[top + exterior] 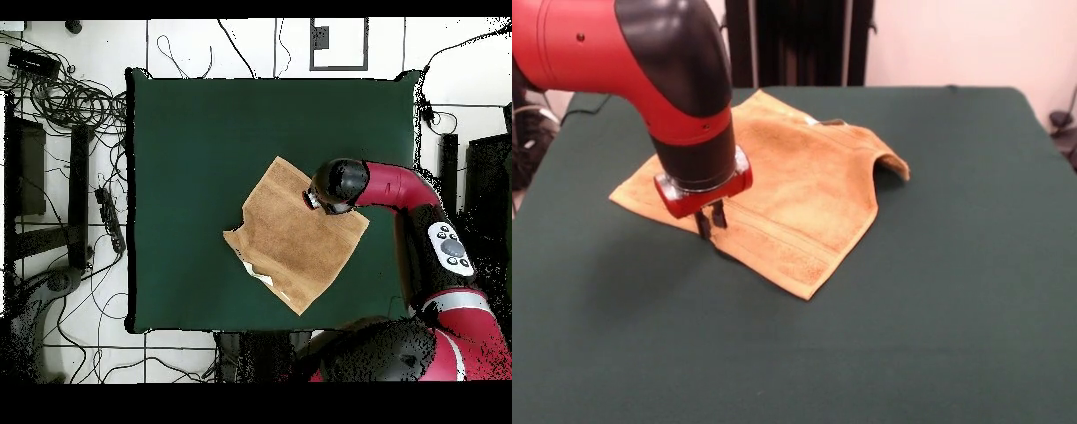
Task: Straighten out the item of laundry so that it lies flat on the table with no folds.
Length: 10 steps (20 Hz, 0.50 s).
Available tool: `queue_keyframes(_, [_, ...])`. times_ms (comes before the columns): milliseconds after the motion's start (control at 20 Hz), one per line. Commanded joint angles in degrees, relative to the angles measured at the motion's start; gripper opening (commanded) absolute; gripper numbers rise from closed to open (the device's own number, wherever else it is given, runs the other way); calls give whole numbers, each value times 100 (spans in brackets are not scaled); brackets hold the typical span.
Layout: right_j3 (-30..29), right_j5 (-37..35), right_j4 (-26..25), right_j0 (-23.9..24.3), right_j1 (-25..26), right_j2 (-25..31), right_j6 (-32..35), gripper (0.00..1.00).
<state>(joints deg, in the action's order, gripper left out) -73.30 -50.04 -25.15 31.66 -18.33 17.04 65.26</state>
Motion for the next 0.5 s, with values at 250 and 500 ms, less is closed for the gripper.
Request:
queue_keyframes(250, [587, 1432, -1243, 90, 1940, 864, -1764, 0])
queue_keyframes(500, [777, 1144, -1344, 72, 1970, 993, -1903, 0])
